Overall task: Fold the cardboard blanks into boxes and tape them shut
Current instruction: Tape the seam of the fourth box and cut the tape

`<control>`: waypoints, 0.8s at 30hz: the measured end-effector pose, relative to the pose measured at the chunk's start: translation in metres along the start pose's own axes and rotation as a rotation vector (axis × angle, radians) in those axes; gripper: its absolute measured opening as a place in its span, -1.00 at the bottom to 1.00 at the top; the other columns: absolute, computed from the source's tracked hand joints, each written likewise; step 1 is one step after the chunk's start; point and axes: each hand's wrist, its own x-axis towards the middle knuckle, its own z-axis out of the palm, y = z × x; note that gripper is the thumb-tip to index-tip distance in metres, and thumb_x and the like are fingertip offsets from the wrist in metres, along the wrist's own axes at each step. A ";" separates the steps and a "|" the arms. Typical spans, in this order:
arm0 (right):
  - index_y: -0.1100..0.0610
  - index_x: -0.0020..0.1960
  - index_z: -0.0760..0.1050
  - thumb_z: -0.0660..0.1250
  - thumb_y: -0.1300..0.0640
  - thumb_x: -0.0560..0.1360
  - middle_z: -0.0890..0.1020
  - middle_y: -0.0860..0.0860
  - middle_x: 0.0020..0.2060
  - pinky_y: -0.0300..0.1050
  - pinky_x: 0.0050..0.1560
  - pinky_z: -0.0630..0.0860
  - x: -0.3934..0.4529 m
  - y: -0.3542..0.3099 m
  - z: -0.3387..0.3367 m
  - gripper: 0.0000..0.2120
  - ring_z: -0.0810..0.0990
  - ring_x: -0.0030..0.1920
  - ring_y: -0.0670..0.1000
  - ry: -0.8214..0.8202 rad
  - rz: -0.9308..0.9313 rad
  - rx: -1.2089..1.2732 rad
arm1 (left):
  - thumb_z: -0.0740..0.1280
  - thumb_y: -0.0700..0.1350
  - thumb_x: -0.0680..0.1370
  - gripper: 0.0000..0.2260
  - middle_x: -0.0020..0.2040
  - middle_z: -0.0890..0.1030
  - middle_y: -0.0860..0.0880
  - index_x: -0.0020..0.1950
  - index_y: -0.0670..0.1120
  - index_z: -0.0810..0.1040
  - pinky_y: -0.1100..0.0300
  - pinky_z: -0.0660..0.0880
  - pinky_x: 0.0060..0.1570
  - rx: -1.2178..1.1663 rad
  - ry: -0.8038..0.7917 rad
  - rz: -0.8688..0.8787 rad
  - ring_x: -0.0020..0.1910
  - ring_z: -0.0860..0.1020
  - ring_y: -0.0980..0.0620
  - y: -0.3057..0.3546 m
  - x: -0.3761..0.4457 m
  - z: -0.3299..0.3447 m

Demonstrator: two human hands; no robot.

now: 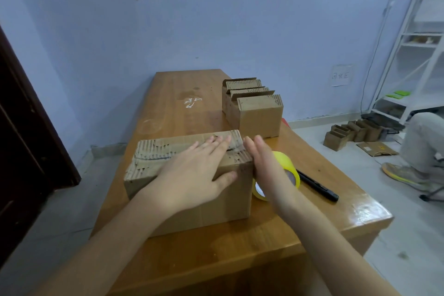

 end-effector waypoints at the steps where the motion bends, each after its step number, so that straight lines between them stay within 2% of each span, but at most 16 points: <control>1: 0.18 0.47 0.22 0.02 -0.01 0.65 0.34 -0.05 0.38 -0.25 0.25 0.33 -0.001 0.008 0.002 -0.54 0.33 0.40 0.01 -0.076 -0.013 -0.047 | -0.03 0.26 0.58 -0.38 0.55 -0.12 0.10 0.54 0.06 -0.18 0.19 -0.11 0.46 0.047 0.012 -0.001 0.52 -0.09 0.15 -0.003 0.002 0.003; 3: 0.23 0.47 0.21 -0.02 0.06 0.67 0.35 -0.02 0.38 -0.39 0.17 0.28 -0.011 0.006 -0.008 -0.57 0.29 0.44 0.06 -0.121 -0.053 0.002 | -0.04 0.26 0.58 -0.39 0.55 -0.12 0.11 0.55 0.07 -0.14 0.21 -0.13 0.47 0.039 -0.012 0.019 0.51 -0.12 0.17 -0.006 0.006 0.009; 4: 0.25 0.47 0.20 -0.02 0.07 0.68 0.33 0.05 0.42 -0.40 0.21 0.23 -0.009 0.000 -0.016 -0.57 0.26 0.46 0.07 -0.046 -0.061 0.013 | -0.04 0.27 0.58 -0.39 0.54 -0.13 0.11 0.55 0.08 -0.14 0.22 -0.14 0.46 0.052 -0.025 0.029 0.51 -0.12 0.19 -0.006 0.006 0.007; 5: 0.23 0.49 0.19 0.01 0.01 0.67 0.32 0.07 0.44 -0.34 0.30 0.21 -0.011 -0.009 -0.026 -0.54 0.25 0.47 0.05 -0.002 -0.108 0.011 | -0.03 0.27 0.58 -0.39 0.54 -0.14 0.12 0.54 0.08 -0.13 0.23 -0.14 0.46 0.047 -0.024 0.041 0.51 -0.13 0.19 -0.007 0.005 0.005; 7: 0.09 0.49 0.24 0.10 -0.12 0.62 0.36 -0.08 0.40 -0.19 0.39 0.20 -0.012 -0.018 -0.054 -0.50 0.28 0.42 -0.11 0.188 -0.202 -0.069 | 0.00 0.29 0.57 -0.38 0.55 -0.12 0.13 0.55 0.10 -0.10 0.24 -0.12 0.44 0.045 -0.035 0.049 0.51 -0.11 0.19 -0.008 0.005 0.003; 8: 0.06 0.47 0.27 0.11 -0.08 0.62 0.39 -0.12 0.34 -0.17 0.34 0.22 -0.010 -0.011 -0.070 -0.54 0.30 0.38 -0.13 0.269 -0.215 -0.251 | 0.03 0.30 0.56 -0.37 0.55 -0.11 0.13 0.55 0.10 -0.08 0.24 -0.09 0.44 0.028 -0.044 0.044 0.51 -0.09 0.18 -0.008 0.006 0.001; 9: 0.10 0.40 0.34 0.09 -0.03 0.62 0.43 -0.07 0.25 -0.14 0.25 0.28 -0.007 -0.002 -0.084 -0.60 0.35 0.34 -0.06 0.336 -0.195 -0.581 | 0.05 0.31 0.54 -0.35 0.55 -0.07 0.13 0.55 0.10 -0.04 0.21 -0.05 0.44 0.036 -0.073 0.037 0.51 -0.05 0.16 -0.007 0.007 -0.001; 11: 0.20 0.17 0.44 0.04 -0.01 0.60 0.49 0.10 0.08 -0.06 0.01 0.32 0.009 0.025 -0.109 -0.65 0.44 0.22 0.16 0.299 -0.050 -1.196 | 0.07 0.34 0.52 -0.35 0.54 0.08 0.11 0.53 0.10 0.07 0.13 0.09 0.42 0.054 -0.093 0.024 0.49 0.09 0.12 -0.008 0.012 -0.007; 13: 0.20 0.13 0.43 0.03 0.02 0.63 0.47 0.14 0.10 -0.07 -0.01 0.34 0.016 0.047 -0.120 -0.69 0.41 0.18 0.18 0.211 0.119 -1.526 | 0.09 0.37 0.48 -0.39 0.40 0.28 0.09 0.45 0.10 0.25 0.13 0.25 0.29 0.069 -0.053 0.036 0.35 0.26 0.09 -0.006 0.020 -0.014; 15: 0.17 0.14 0.43 0.02 0.09 0.64 0.45 0.12 0.12 -0.10 -0.03 0.35 0.016 0.062 -0.123 -0.74 0.39 0.17 0.15 0.182 0.131 -1.726 | 0.14 0.39 0.45 -0.42 0.25 0.34 0.08 0.32 0.06 0.34 0.18 0.28 0.14 0.081 -0.030 0.031 0.20 0.30 0.09 -0.003 0.026 -0.016; 16: 0.17 0.13 0.43 0.03 0.13 0.64 0.45 0.11 0.12 -0.12 -0.08 0.33 0.016 0.065 -0.124 -0.77 0.40 0.15 0.14 0.204 0.077 -1.768 | 0.16 0.38 0.45 -0.43 0.25 0.33 0.07 0.29 0.03 0.34 0.19 0.27 0.13 0.066 -0.018 0.038 0.20 0.29 0.09 -0.002 0.028 -0.013; 18: 0.16 0.08 0.39 0.05 0.17 0.63 0.46 0.10 0.08 -0.14 -0.15 0.30 0.019 0.064 -0.126 -0.84 0.44 0.11 0.13 0.255 0.008 -1.722 | 0.19 0.36 0.46 -0.40 0.40 0.23 0.06 0.33 0.00 0.27 0.19 0.21 0.26 0.020 -0.015 0.064 0.35 0.21 0.10 -0.002 0.027 -0.007; 20: 0.13 0.01 0.27 0.07 0.11 0.64 0.52 0.09 -0.09 -0.09 -0.21 0.38 0.017 0.056 -0.124 -0.90 0.54 -0.02 0.15 0.349 -0.023 -1.506 | 0.20 0.34 0.47 -0.31 0.54 0.04 0.11 0.47 0.01 0.13 0.23 0.04 0.39 -0.031 -0.005 0.088 0.49 0.02 0.15 -0.002 0.024 -0.003; 22: 0.13 -0.03 0.18 0.10 0.09 0.64 0.47 0.05 -0.31 0.01 -0.27 0.43 0.011 0.042 -0.120 -0.85 0.55 -0.19 0.22 0.452 -0.089 -1.227 | 0.19 0.32 0.49 -0.26 0.55 0.01 0.12 0.54 0.04 0.00 0.25 -0.05 0.43 -0.045 -0.001 0.099 0.51 -0.03 0.16 -0.002 0.025 0.000; 24: 0.16 -0.01 0.21 0.14 0.11 0.62 0.44 0.06 -0.35 0.00 -0.34 0.34 0.001 0.021 -0.112 -0.86 0.50 -0.26 0.22 0.479 -0.213 -1.043 | 0.18 0.32 0.49 -0.27 0.55 0.03 0.11 0.54 0.03 0.01 0.22 -0.06 0.46 -0.045 0.005 0.104 0.52 -0.03 0.15 -0.002 0.027 0.002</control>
